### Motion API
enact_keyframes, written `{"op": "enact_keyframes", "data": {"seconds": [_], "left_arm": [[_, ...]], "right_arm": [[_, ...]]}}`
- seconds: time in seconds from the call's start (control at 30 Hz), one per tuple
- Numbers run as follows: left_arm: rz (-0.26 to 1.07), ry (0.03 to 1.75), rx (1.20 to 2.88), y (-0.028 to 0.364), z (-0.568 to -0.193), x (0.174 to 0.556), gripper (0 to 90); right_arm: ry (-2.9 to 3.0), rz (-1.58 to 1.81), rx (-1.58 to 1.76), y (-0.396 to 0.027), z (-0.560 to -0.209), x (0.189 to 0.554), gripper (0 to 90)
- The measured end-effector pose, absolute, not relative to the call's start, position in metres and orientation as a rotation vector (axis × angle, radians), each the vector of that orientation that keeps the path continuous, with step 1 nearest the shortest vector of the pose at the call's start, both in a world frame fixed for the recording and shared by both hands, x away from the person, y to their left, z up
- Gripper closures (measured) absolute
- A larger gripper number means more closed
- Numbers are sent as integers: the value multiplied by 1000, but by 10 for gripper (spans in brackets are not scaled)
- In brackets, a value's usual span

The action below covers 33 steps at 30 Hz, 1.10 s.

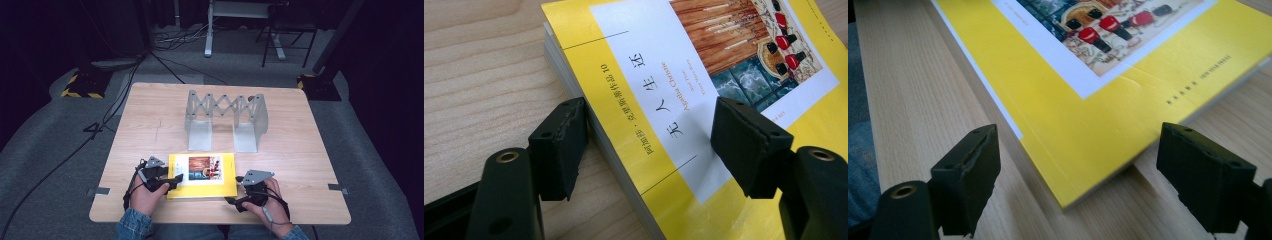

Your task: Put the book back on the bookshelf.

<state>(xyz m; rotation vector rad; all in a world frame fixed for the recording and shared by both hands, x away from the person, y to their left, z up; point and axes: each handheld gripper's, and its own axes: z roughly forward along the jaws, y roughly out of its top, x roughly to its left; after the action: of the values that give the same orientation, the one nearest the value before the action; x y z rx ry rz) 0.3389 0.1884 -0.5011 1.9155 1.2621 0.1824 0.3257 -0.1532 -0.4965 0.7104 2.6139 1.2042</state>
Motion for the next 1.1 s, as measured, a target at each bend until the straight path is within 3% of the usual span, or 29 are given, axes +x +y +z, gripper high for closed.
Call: {"op": "enact_keyframes", "data": {"seconds": [1.1], "left_arm": [[192,1298,1894,186,-500,338,324]], "right_arm": [[2572,1112,769,-144,-507,326,108]]}}
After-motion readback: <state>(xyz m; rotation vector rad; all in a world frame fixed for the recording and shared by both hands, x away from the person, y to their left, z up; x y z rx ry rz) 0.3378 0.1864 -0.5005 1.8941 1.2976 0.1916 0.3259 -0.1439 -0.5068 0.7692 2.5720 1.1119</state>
